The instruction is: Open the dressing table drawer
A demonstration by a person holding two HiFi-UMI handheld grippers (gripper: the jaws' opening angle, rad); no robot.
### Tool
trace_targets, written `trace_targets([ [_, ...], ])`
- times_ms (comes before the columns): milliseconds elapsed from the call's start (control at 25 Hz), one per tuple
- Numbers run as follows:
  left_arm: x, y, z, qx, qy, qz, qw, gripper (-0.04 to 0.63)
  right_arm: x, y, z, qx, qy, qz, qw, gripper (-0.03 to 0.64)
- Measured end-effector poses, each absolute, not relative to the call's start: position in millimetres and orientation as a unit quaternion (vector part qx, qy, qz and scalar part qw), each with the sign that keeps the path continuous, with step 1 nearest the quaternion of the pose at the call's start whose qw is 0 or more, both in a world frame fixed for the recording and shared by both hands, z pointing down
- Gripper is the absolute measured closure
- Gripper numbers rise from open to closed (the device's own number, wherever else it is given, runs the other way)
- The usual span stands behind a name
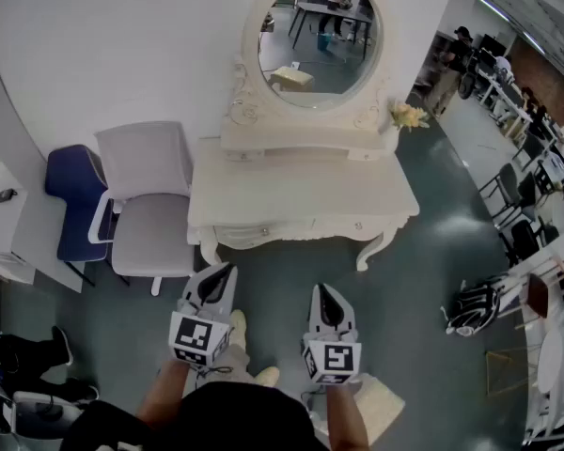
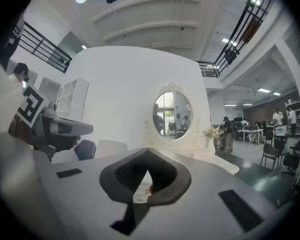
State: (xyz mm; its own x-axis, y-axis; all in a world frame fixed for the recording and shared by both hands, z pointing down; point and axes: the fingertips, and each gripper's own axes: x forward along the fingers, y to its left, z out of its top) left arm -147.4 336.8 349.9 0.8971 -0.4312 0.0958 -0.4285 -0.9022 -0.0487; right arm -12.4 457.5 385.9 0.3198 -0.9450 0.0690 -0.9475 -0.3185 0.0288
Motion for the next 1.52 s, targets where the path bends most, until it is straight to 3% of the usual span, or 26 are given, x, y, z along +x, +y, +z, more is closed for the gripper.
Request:
trace_targets([
  [600,-111.7,298.4,356.1,-0.972,0.226,-0.065,0.006,0.592,22.8,413.8,387.6,0.806,-0.591,0.027,0.023,0.62],
  [1520,-54.1,120.9,351.4,-0.962,0.261,-0.08,0.0,0.592,76.3,213.6,383.0,0.774,-0.631,0.04,0.028,0.618],
])
